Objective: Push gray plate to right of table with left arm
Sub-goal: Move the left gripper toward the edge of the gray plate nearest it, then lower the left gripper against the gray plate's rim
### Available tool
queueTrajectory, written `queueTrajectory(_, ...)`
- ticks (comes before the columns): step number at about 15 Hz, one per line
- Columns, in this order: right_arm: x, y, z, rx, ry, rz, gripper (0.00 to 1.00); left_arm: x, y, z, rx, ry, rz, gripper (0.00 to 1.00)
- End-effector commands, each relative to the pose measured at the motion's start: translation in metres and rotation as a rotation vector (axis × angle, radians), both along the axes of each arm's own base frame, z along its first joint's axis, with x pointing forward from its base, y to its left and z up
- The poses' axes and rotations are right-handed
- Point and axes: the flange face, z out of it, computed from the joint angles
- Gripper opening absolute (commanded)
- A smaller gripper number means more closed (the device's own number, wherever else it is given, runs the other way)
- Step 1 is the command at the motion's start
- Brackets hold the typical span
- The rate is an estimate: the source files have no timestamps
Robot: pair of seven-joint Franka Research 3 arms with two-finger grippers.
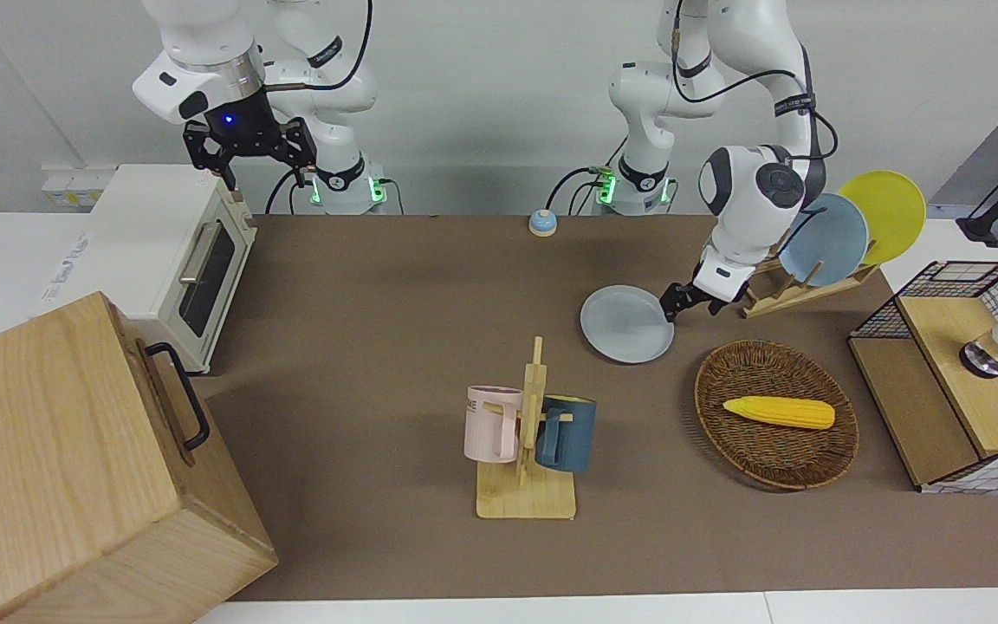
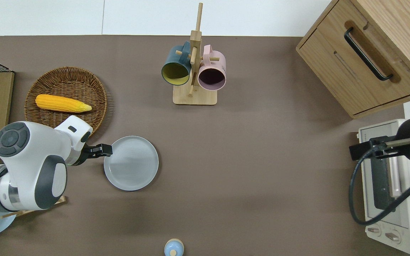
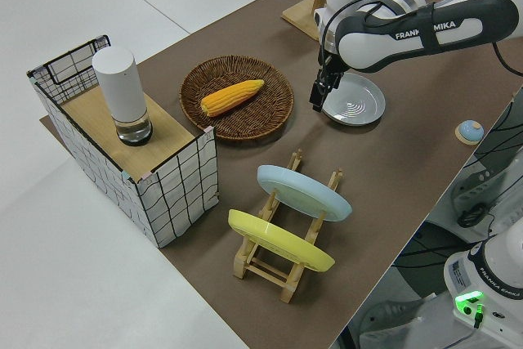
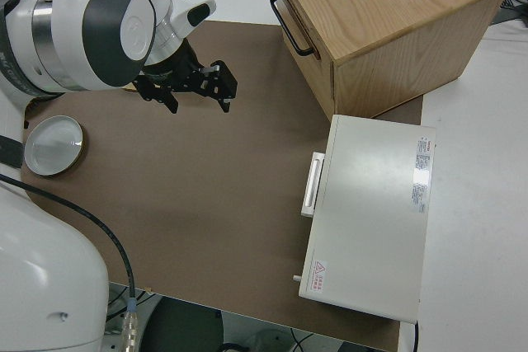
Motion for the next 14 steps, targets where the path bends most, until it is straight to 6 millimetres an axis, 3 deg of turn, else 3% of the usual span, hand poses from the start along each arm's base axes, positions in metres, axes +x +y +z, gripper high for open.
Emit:
queueTrajectory(1,-0.004,0.0,0.003,0.001,-0.001,0.007,0.996,-0.003,-0.004,-0.008,-0.035,-0.013,0.04,0.92)
queueTrajectory(12,-0.004,0.0,0.003,0.001,-0.001,0.007,0.996,-0.009,-0.01,-0.044,-0.023,0.022,0.018,0.89)
queueTrajectory(14,-0.004,0.0,0.003,0.001,-0.001,0.007,0.996,-0.011,-0.015,-0.045,-0.024,0.027,0.007,0.84)
